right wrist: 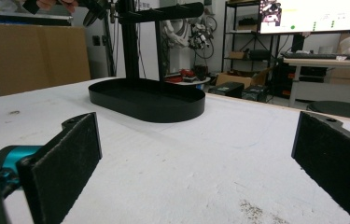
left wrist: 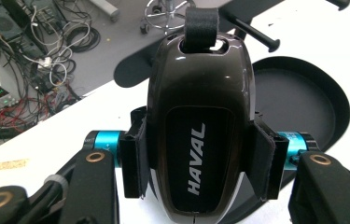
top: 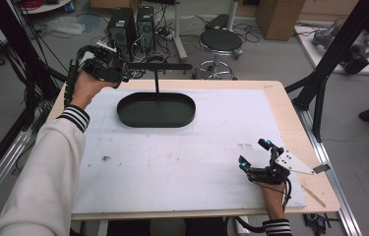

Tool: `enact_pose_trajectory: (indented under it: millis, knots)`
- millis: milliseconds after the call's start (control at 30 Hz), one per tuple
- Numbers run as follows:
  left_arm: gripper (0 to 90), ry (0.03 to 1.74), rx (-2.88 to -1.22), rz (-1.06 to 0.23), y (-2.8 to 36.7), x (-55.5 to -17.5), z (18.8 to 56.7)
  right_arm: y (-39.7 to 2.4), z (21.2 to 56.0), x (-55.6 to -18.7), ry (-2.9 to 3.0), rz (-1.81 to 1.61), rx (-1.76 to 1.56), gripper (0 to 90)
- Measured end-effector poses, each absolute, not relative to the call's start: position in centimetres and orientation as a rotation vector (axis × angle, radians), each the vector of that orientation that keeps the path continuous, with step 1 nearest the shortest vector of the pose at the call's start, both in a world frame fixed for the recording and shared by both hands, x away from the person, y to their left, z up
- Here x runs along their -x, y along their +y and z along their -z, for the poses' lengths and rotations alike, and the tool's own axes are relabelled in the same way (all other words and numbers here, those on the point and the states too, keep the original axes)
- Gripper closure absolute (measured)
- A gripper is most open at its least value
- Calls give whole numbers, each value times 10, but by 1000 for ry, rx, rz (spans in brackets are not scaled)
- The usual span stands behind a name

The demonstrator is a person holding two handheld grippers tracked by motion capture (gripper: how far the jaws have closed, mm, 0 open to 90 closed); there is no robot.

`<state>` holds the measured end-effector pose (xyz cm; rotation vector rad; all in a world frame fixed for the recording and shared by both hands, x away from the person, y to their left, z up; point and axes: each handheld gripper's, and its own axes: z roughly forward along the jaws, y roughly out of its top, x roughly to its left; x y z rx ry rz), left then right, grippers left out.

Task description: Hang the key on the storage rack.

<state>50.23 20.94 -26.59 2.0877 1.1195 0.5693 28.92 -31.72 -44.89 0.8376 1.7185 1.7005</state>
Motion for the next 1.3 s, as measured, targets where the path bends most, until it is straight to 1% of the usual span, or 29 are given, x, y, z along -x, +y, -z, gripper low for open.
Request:
enact_pose_trajectory:
  millis: [733,867,1300]
  knots:
    - [487,1158,-2049,-584,216,-512,264,-317,451,-291,1725,-1700,-852,5]
    - [487,1176,-2079,-582,216,-513,268,-317,452,-291,1718,-1700,-846,4]
    - [487,1221,-2093,-578,223,-507,280,-318,452,-291,1722,-1701,-849,5]
